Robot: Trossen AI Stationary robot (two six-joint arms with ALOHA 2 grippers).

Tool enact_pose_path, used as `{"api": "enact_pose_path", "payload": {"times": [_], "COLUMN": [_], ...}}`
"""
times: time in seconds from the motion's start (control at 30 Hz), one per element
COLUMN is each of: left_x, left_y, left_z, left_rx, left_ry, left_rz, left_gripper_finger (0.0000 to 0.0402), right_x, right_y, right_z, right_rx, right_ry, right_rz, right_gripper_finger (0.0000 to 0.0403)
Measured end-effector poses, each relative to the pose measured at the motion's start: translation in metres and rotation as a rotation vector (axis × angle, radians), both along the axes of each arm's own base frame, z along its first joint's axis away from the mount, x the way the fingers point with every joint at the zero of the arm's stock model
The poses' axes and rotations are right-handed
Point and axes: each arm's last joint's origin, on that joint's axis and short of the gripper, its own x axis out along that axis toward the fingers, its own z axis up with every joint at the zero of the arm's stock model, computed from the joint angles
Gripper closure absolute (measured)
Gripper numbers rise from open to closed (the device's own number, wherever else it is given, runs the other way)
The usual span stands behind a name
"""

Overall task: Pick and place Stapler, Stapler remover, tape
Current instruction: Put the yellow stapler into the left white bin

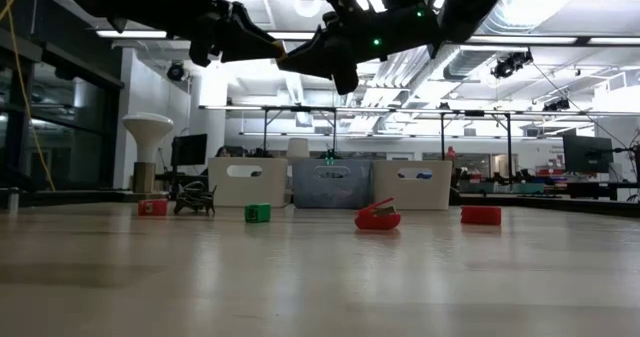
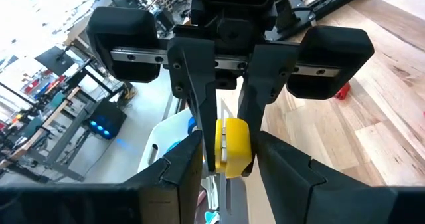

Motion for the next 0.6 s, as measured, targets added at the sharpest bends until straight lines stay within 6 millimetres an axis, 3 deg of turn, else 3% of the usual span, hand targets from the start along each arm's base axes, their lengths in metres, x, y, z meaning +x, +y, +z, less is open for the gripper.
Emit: {"api": "enact_pose_path", "payload": {"times": [0.47,0.6], "left_x": [0.0001,0.0001], "left_y": [-0.0001,-0.0001], "left_z": [0.0003,0.0003], "left_rx": [0.000,0.000], "left_ry": [-0.003,-0.003], "left_rz": [-0.003,-0.003], "left_gripper_finger": [0.0265,0.0287], "right_x": [0.0001,0.0001], "right_y": [0.0000,0.0000], "right_z": [0.0007,0.0007], "right_rx": [0.003,0.006], "right_ry": [-0.007,-0.008], "right_rz": [0.000,-0.001], "right_gripper_finger": [0.0357,0.0357]}}
